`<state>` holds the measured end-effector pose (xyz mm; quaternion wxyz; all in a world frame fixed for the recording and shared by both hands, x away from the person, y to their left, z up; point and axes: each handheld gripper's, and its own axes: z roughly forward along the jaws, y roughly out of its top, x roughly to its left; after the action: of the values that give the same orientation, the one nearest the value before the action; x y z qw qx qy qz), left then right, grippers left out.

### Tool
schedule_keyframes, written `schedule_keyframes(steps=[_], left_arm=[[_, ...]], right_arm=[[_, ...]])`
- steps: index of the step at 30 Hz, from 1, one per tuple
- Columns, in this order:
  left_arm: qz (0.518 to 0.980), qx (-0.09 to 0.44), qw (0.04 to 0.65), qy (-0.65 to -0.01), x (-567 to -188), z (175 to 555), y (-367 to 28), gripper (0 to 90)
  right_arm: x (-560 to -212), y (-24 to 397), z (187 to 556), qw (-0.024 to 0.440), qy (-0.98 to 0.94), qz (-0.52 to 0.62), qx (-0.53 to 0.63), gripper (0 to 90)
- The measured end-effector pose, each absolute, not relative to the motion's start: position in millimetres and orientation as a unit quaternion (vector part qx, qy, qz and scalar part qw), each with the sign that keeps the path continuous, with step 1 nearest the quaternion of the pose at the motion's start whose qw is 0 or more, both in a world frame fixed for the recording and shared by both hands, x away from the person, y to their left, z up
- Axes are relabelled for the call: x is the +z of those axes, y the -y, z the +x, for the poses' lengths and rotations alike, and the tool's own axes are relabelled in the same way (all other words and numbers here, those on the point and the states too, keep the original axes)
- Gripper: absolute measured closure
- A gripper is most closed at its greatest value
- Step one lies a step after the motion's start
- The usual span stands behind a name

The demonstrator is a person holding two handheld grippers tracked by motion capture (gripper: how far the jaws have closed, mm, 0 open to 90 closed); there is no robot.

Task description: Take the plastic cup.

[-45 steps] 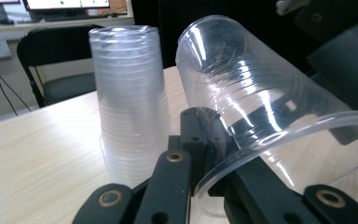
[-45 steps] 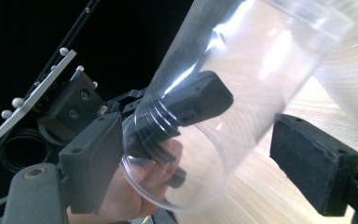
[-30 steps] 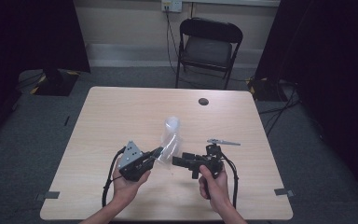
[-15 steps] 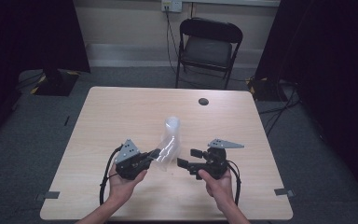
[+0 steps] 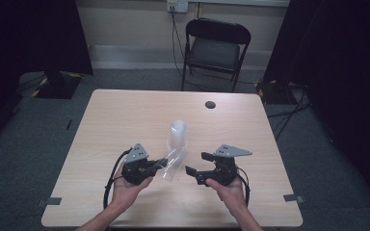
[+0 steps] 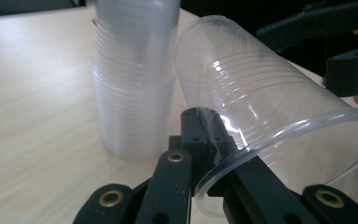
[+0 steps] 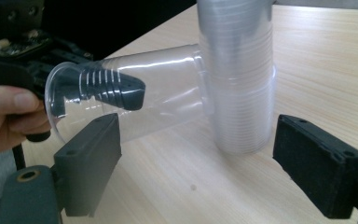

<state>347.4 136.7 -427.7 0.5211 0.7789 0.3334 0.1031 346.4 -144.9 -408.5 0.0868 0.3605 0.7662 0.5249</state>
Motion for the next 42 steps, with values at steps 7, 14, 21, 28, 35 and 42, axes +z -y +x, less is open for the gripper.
schedule_keyframes(steps=[7, 14, 21, 28, 35, 42], left_arm=[[0.805, 0.078, 0.493, -0.321, -433, 349, -129, 90.0], [0.817, 0.065, 0.481, -0.313, -433, 351, -128, 89.8], [0.840, 0.041, 0.454, -0.296, -432, 353, -124, 89.8], [0.862, 0.002, 0.425, -0.275, -437, 353, -116, 89.7], [0.877, -0.040, 0.403, -0.258, -440, 354, -111, 89.7], [0.881, -0.061, 0.395, -0.254, -443, 354, -108, 89.7]], right_arm=[[-411, 141, 345, 0.099, -0.787, 0.339, 0.506, 14.7], [-412, 139, 342, 0.103, -0.797, 0.317, 0.504, 14.8], [-411, 137, 337, 0.113, -0.810, 0.288, 0.497, 17.2], [-412, 138, 331, 0.112, -0.833, 0.250, 0.480, 18.2], [-420, 139, 328, 0.083, -0.846, 0.238, 0.471, 14.5], [-423, 124, 319, 0.090, -0.871, 0.182, 0.447, 14.4]])
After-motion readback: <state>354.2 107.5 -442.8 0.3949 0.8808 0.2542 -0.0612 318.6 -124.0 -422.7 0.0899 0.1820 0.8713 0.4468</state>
